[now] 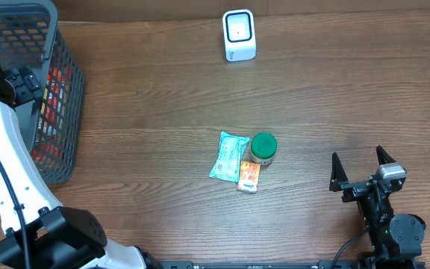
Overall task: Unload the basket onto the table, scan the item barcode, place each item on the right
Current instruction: 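Move the left gripper back into the grey basket, then grasp the red-and-yellow pasta package in the basket with the left gripper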
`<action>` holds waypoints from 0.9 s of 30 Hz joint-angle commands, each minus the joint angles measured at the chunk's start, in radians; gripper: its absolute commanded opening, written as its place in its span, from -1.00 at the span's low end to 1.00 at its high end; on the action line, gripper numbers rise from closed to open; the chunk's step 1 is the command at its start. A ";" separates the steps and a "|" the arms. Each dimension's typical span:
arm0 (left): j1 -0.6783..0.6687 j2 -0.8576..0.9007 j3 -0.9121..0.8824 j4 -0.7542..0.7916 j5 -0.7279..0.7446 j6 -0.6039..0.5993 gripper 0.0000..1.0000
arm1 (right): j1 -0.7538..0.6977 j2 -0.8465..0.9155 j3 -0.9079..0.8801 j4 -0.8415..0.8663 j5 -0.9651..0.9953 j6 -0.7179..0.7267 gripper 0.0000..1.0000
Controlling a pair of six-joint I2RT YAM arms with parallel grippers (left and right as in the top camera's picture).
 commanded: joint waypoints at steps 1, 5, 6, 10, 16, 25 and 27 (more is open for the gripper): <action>0.032 0.052 0.008 0.005 0.018 0.031 1.00 | -0.003 -0.008 -0.011 0.004 -0.005 -0.001 1.00; 0.061 0.109 0.008 0.025 0.077 0.050 1.00 | -0.003 -0.008 -0.011 0.004 -0.005 -0.001 1.00; 0.072 0.123 0.008 0.028 0.085 0.050 1.00 | -0.003 -0.008 -0.011 0.004 -0.005 -0.001 1.00; 0.114 0.171 0.008 0.055 0.139 0.069 1.00 | -0.003 -0.008 -0.011 0.004 -0.005 -0.001 1.00; 0.182 0.243 0.008 0.119 0.316 0.140 1.00 | -0.003 -0.008 -0.011 0.004 -0.005 -0.001 1.00; 0.200 0.409 0.008 0.138 0.494 0.350 0.99 | -0.003 -0.008 -0.011 0.004 -0.005 -0.001 1.00; 0.200 0.436 0.008 0.141 0.579 0.415 0.99 | -0.003 -0.008 -0.011 0.004 -0.005 -0.001 1.00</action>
